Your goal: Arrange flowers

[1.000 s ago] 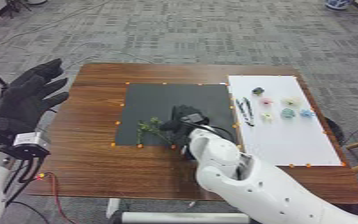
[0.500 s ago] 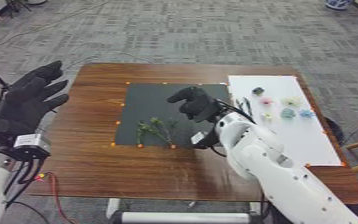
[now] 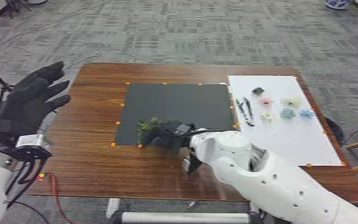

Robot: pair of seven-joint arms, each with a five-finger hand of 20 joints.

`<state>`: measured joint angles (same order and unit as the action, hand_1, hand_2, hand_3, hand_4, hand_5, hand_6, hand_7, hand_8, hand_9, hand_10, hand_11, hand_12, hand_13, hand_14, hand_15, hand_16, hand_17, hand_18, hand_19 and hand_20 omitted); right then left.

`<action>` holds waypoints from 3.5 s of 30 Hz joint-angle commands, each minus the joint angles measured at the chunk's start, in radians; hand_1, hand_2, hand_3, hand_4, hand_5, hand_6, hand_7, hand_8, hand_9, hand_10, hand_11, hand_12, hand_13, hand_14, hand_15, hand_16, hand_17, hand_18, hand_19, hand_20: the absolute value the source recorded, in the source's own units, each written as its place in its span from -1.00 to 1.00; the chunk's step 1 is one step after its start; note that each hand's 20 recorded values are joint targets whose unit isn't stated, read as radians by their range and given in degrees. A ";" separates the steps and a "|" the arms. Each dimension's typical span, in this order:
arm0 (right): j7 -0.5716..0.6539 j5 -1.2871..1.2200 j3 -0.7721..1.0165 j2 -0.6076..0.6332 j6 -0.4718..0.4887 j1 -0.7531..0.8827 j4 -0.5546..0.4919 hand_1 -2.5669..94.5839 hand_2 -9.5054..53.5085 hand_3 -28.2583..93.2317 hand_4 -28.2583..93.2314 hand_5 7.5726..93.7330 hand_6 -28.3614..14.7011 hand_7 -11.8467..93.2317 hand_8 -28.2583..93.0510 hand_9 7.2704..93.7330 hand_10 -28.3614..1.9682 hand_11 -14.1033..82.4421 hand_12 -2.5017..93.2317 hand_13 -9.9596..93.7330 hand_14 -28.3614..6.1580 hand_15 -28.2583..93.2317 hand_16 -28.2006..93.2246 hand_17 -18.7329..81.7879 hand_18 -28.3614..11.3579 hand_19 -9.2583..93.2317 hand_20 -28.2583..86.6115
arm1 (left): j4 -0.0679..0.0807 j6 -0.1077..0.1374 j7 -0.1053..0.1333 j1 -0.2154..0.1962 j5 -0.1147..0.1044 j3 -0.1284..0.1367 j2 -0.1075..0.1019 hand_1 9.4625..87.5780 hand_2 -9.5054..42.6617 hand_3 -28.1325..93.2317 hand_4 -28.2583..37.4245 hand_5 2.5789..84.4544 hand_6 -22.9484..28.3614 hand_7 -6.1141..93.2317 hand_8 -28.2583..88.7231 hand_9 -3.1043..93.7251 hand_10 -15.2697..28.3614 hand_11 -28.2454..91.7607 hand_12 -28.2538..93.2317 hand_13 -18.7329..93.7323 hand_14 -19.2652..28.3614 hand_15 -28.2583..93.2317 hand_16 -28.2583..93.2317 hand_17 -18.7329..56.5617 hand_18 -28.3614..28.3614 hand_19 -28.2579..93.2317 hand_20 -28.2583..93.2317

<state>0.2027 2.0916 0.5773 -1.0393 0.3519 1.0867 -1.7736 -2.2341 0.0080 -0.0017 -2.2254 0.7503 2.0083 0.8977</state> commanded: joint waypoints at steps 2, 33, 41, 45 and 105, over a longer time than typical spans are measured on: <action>0.030 0.062 -0.014 -0.035 -0.004 -0.034 0.028 -0.39 0.25 1.00 -0.68 -0.16 0.63 -0.42 -0.79 0.63 0.06 0.73 -0.09 0.69 0.08 0.99 -0.01 0.08 -0.68 0.88 0.32 | -0.002 -0.005 -0.010 -0.006 0.004 0.000 0.007 -0.58 -0.87 0.62 -0.90 -0.55 -0.05 -0.47 -0.67 -0.65 0.08 -0.35 -0.16 -0.59 0.29 0.03 -0.55 -0.89 0.70 0.08 -0.36; 0.234 0.051 -0.044 -0.058 -0.044 -0.078 0.084 -0.44 0.27 1.00 -0.64 -0.07 0.53 -0.43 -0.78 0.70 0.15 0.75 -0.18 0.76 0.15 0.97 0.00 0.15 -0.69 0.93 0.27 | -0.003 0.008 -0.011 -0.005 0.003 -0.004 0.010 -0.58 -0.86 0.61 -0.90 -0.55 -0.05 -0.48 -0.66 -0.65 0.08 -0.39 -0.13 -0.58 0.29 0.00 -0.52 -0.89 0.70 0.08 -0.35; 0.246 0.044 -0.024 -0.064 -0.061 -0.067 0.094 -0.45 0.19 1.00 -0.69 -0.04 0.50 -0.44 -0.78 0.73 0.17 0.74 -0.19 0.78 0.15 0.96 0.00 0.16 -0.70 0.95 0.25 | -0.004 0.007 -0.011 -0.008 0.004 -0.005 0.013 -0.58 -0.86 0.61 -0.90 -0.54 -0.05 -0.49 -0.65 -0.65 0.08 -0.38 -0.13 -0.58 0.29 0.01 -0.52 -0.89 0.70 0.08 -0.35; 0.189 0.033 0.006 -0.055 -0.066 -0.042 0.076 -0.47 0.14 1.00 -0.70 -0.03 0.50 -0.44 -0.78 0.73 0.16 0.73 -0.19 0.78 0.15 0.96 0.01 0.16 -0.71 0.95 0.25 | -0.006 0.005 -0.011 -0.014 0.004 0.001 0.017 -0.58 -0.86 0.61 -0.90 -0.54 -0.05 -0.48 -0.66 -0.65 0.08 -0.38 -0.13 -0.58 0.30 0.01 -0.53 -0.89 0.70 0.08 -0.35; -0.278 -0.373 0.337 0.061 0.006 0.244 -0.076 -0.39 -0.44 0.96 -0.87 0.09 0.48 -0.45 -0.78 0.75 0.11 0.69 -0.19 0.78 0.10 0.95 0.03 0.12 -0.74 0.91 0.26 | -0.012 0.003 -0.007 -0.039 0.005 0.014 0.027 -0.59 -0.87 0.61 -0.92 -0.55 -0.06 -0.43 -0.68 -0.65 0.08 -0.31 -0.17 -0.59 0.31 0.09 -0.58 -0.88 0.71 0.11 -0.37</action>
<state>0.0401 1.9139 0.8596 -0.9493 0.3443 1.2874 -1.8021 -2.2390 0.0100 -0.0065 -2.2593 0.7509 2.0212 0.9140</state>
